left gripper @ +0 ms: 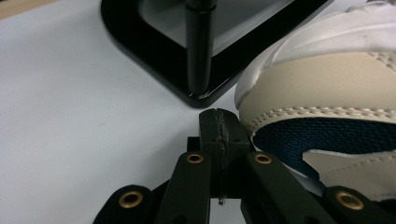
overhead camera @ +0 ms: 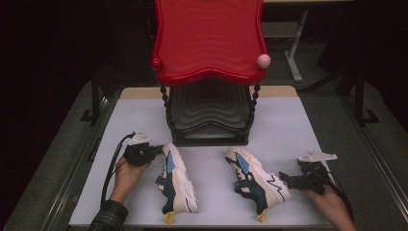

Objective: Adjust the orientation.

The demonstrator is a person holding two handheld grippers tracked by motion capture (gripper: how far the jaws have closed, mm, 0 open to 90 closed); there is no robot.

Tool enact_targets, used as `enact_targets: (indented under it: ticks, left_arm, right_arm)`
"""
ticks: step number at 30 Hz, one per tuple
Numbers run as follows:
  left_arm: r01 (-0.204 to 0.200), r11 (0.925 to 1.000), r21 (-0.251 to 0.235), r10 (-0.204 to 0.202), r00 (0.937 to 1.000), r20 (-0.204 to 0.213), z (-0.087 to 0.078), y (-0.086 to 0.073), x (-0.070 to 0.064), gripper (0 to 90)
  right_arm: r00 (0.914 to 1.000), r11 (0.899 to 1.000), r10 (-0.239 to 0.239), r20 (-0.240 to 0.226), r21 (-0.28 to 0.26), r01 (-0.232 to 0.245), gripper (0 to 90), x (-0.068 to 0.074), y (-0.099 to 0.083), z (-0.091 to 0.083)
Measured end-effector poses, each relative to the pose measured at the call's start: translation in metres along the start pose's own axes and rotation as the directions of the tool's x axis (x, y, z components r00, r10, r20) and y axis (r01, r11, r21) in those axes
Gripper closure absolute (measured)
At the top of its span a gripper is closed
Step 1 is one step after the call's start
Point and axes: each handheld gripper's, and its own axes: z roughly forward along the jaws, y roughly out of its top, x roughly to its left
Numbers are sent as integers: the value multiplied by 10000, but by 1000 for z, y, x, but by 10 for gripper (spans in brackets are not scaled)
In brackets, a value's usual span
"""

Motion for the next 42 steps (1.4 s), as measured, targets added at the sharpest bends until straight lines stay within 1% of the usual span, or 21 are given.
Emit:
enact_targets:
  ticks: [1,3,4,5,9,10,12,13,15,18,20,21,23,25,27,30,32,33,36,40,42]
  left_arm:
    - [-20,10000,1,20,10000,33,3,3,-1,900]
    - [25,9997,-251,-19,9998,217,9,7,-3,900]
    - [56,9998,-209,-51,9996,269,13,10,-5,900]
    - [-36,9999,-169,40,9996,264,16,12,-6,900]
    - [-124,9997,-232,133,9992,368,24,17,-12,900]
    - [-204,9996,-183,213,9987,461,26,17,-13,900]
    - [-315,9995,-39,316,9991,292,27,17,-14,892]
    - [-349,9994,11,348,9989,301,25,16,-13,871]
    - [-343,9994,0,343,9990,281,17,15,-11,860]
    - [-346,9993,-123,351,9986,390,0,13,-10,864]
    - [-264,9994,-231,279,9972,687,-15,9,-12,872]
    - [-158,9996,-247,179,9961,864,-22,8,-13,881]
    - [-94,9983,-569,162,9928,1190,-37,2,-20,883]
    - [-243,9982,-545,313,9909,1311,-50,-3,-27,883]
    - [-83,9963,-856,219,9871,1584,-62,-10,-31,883]
    - [-167,9956,-924,325,9845,1721,-75,-20,-37,882]
    - [-45,9953,-967,234,9806,1947,-80,-26,-40,882]
    - [-57,9956,-933,247,9788,2034,-81,-29,-41,882]
    - [-147,9959,-888,322,9794,1995,-78,-33,-44,870]
    - [-331,9953,-906,527,9733,2235,-71,-28,-48,878]
    - [-478,9941,-972,687,9720,2247,-69,-25,-51,895]
  right_arm:
    - [10000,10000,0,0,-2,0,116,0,0,0]
    - [10000,10000,3,-6,-1,-3,115,0,0,0]
    - [10000,10000,3,-5,-4,-3,115,0,0,0]
    - [10000,10000,5,-8,0,-5,115,0,0,0]
    - [10000,10000,14,-19,11,-13,115,0,0,0]
    - [10000,10000,14,-20,13,-14,115,0,0,0]
    - [10000,10000,23,-23,17,-23,115,0,0,0]
    - [10000,10000,23,-23,17,-23,115,0,0,0]
    - [10000,10000,25,-22,16,-25,115,0,0,0]
    - [10000,10000,26,-21,16,-26,115,0,0,0]
    - [10000,10000,22,-15,5,-22,116,0,0,0]
    - [10000,10000,23,-15,4,-23,115,0,0,0]
    - [10000,10000,16,-16,2,-16,115,0,0,0]
    - [10000,10000,26,-16,7,-26,115,0,0,0]
    - [10000,10000,21,-14,7,-21,115,0,0,0]
    - [10000,10000,3,-6,-4,-3,115,0,0,0]
    - [10000,10000,4,-8,-5,-4,116,0,0,0]
    - [10000,10000,14,-10,0,-14,115,0,0,0]
    - [10000,10000,17,-12,0,-17,115,0,0,0]
    - [10000,10000,9,-12,-2,-9,115,0,0,0]
    - [10000,10000,17,-11,1,-17,116,0,0,0]
